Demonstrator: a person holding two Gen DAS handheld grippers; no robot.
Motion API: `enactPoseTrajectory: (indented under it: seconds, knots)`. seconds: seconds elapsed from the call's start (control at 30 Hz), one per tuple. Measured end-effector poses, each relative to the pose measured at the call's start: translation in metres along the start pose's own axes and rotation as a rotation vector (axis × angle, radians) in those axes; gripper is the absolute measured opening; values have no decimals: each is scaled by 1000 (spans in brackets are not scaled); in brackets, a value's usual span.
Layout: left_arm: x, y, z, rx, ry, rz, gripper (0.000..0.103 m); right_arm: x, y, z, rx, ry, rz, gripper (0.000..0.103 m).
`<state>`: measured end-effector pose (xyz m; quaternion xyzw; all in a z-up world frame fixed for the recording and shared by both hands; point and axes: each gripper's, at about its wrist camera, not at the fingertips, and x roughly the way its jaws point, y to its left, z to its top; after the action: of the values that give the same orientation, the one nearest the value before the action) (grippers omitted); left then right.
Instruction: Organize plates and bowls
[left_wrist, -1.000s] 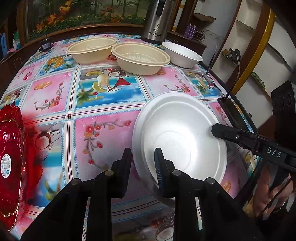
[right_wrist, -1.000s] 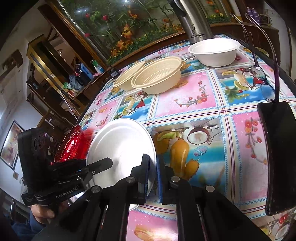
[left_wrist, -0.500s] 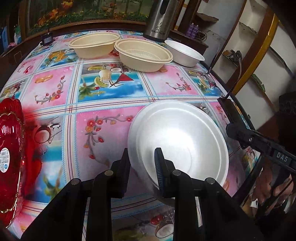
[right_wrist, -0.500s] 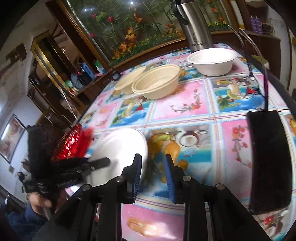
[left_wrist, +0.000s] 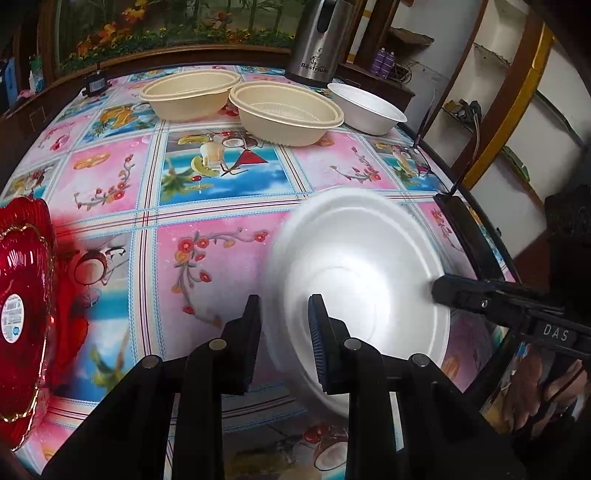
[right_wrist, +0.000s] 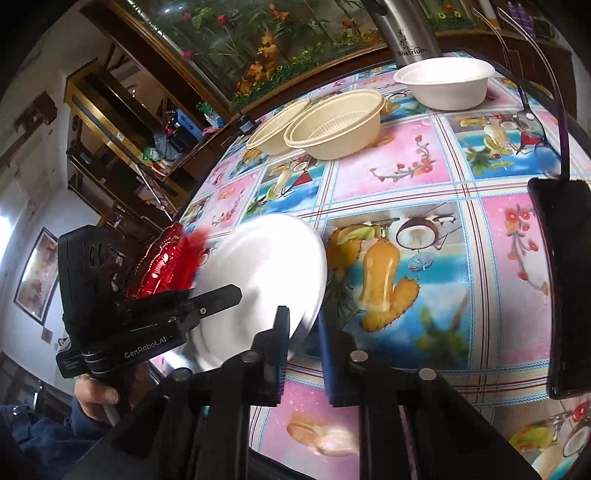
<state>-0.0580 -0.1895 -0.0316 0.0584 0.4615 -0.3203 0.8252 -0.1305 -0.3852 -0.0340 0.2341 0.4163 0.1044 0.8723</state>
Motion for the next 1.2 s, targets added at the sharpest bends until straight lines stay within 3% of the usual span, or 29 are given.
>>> enactPoseTrajectory:
  seconds: [0.07,0.43,0.5,0.57,0.63,0.8,0.9,1.03,1.2]
  knots:
    - [0,-1,0,4,0,-1,15,0,2,1,-5,-13,-9,9]
    - [-5,5,4,1,-14,46,15,-1,2,8,18,-45,3,8]
    - [-3,11,5,-25,4,24,20,2,-1,13,30,-56,-3,8]
    - [-2,15,4,-47,15,16,31,5,-4,17,43,-63,-5,7]
    - [-1,16,4,-53,25,36,54,8,-5,18,55,-74,-27,7]
    - [-2,16,1,-55,31,15,54,5,-12,19,85,-90,-20,8]
    - [-4,10,-4,-20,41,28,35,2,-11,18,76,-76,-7,13]
    - [-5,6,-11,-5,66,15,35,-8,-5,13,38,-75,4,38]
    - [-5,5,-18,-19,84,-7,35,-12,1,2,-1,-19,23,38]
